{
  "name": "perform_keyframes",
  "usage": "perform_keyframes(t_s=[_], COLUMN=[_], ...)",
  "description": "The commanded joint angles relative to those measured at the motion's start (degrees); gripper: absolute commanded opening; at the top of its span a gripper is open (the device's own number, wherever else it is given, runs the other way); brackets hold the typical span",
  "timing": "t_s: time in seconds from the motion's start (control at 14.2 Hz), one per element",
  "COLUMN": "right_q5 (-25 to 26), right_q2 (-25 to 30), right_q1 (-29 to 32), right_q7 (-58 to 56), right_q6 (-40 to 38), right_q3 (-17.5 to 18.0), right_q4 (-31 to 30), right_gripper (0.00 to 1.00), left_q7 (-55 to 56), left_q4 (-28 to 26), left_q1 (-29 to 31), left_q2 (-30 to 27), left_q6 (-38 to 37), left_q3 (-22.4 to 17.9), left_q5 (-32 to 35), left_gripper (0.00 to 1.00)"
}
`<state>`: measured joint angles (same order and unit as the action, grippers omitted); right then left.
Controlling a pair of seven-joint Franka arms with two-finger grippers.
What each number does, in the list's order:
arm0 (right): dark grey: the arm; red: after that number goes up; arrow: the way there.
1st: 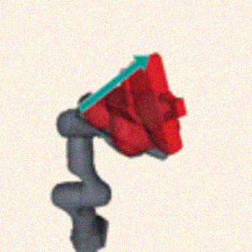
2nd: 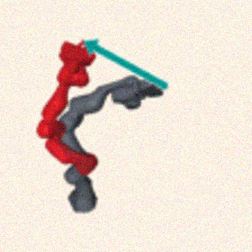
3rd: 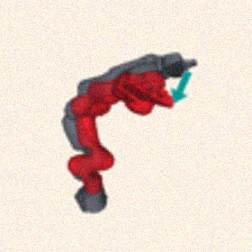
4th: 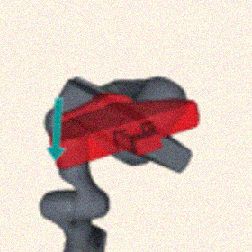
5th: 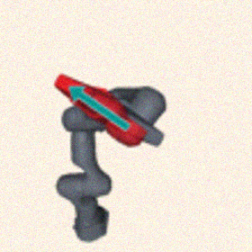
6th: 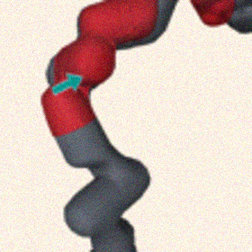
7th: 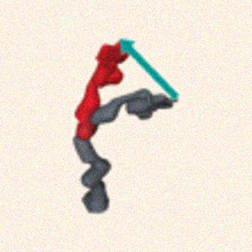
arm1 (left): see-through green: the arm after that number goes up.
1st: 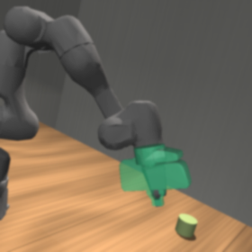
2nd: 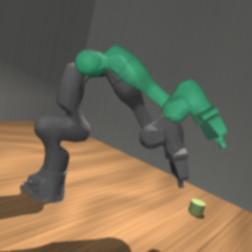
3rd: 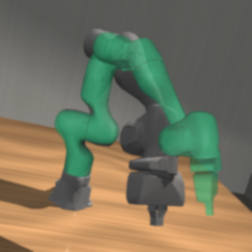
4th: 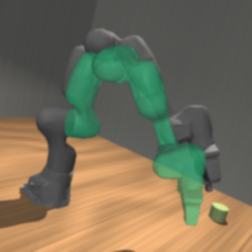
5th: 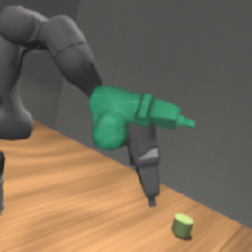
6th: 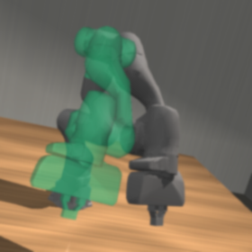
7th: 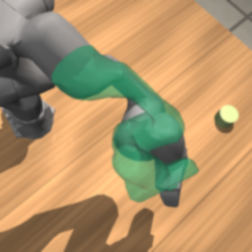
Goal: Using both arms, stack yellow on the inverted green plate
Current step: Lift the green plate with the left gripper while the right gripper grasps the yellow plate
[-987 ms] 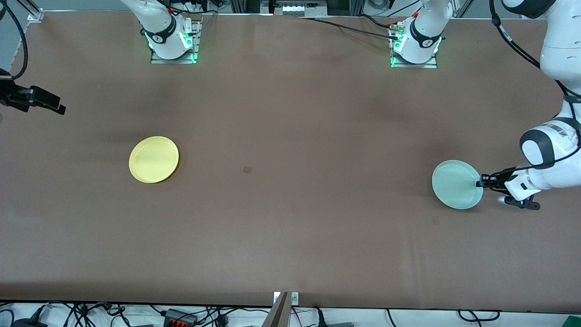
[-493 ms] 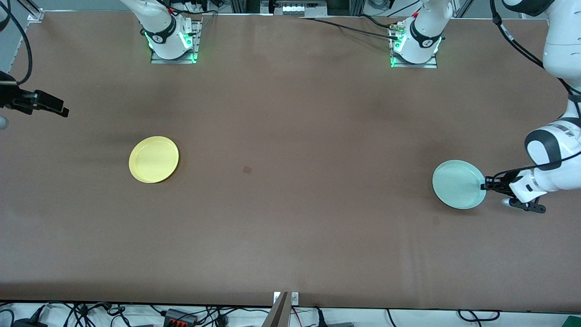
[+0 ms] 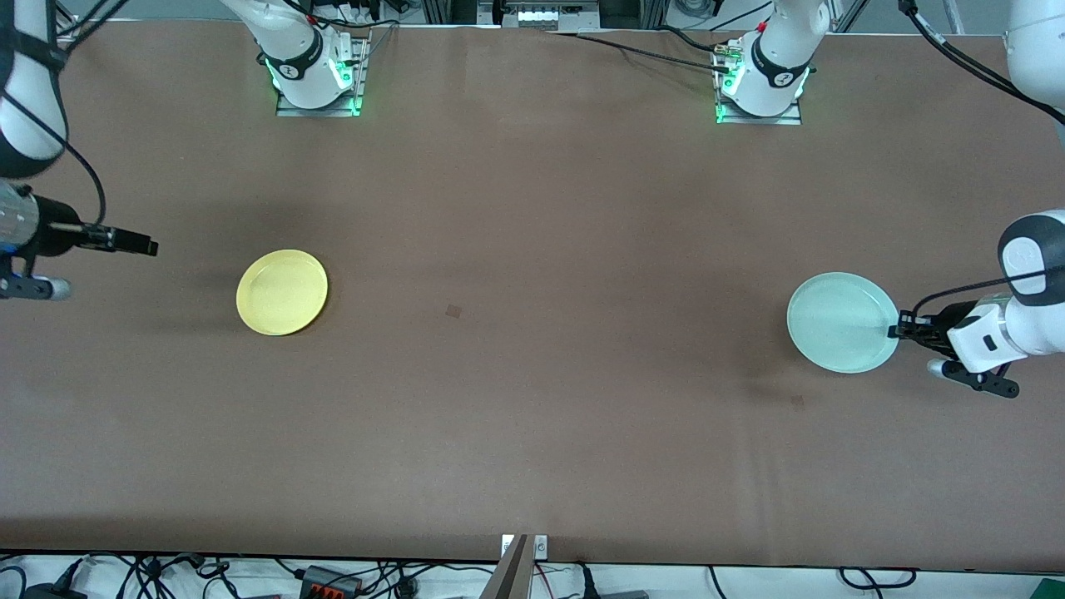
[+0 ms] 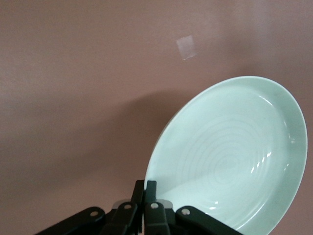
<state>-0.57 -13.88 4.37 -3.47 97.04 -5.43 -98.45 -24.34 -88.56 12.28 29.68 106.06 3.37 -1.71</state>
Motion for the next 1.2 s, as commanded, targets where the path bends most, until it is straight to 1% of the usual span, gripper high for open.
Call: perform_keyframes(t_s=[0.0,0.14,0.28,0.42,0.56,0.7,0.78,0.92,0.99,1.13], right_q5=[-0.74,-1.71,-2.15,-2.15,-2.32,-3.55,-3.56,-3.47,-3.56,-3.56], right_q2=[-5.79,-10.62,-14.75,-18.01,-20.39,-22.06,-22.59,-24.43,-24.88,-24.88], right_q1=[0.37,0.37,0.11,0.2,0.37,0.46,0.63,0.46,0.63,0.46], right_q7=[-0.75,-0.75,-0.75,-0.75,-0.75,-0.75,-0.75,-0.84,-0.84,-0.75], right_q6=[1.05,3.05,5.96,8.77,10.45,11.07,10.89,10.72,10.72,10.54], right_q3=[0.51,0.77,0.86,0.95,0.95,0.95,0.95,0.95,0.95,0.95], right_q4=[0.72,0.63,0.63,0.54,0.54,0.37,0.28,0.28,0.28,0.36], right_gripper=[1.0,1.0,1.0,1.0,1.0,1.0,0.97,0.77,0.7,0.48], left_q7=[10.85,17.8,26.84,36.33,46.36,52.69,56.47,62.8,65.62,70.63], left_q4=[0.05,0.57,3.64,4.79,4.71,4.8,4.8,4.8,4.8,5.23], left_q1=[-6.63,-11.73,-17.35,-24.2,-30.45,-36.42,-39.32,-42.94,-44.7,-47.42], left_q2=[-4.01,-5.16,-4.99,-4.55,-4.2,-1.92,-1.04,0.63,1.86,3.62], left_q6=[-2.96,-4.97,-9.8,-13.76,-15.18,-16.84,-18.24,-18.96,-20.27,-22.2], left_q3=[-0.2,-0.2,-0.2,-0.29,-0.38,-0.64,-0.47,-0.47,-0.55,-0.82], left_q5=[5.83,8.38,12.5,16.11,21.82,25.16,28.23,30.1,30.54,31.77], left_gripper=[0.01,0.01,0.01,0.01,0.01,0.01,0.01,0.01,0.01,0.01])
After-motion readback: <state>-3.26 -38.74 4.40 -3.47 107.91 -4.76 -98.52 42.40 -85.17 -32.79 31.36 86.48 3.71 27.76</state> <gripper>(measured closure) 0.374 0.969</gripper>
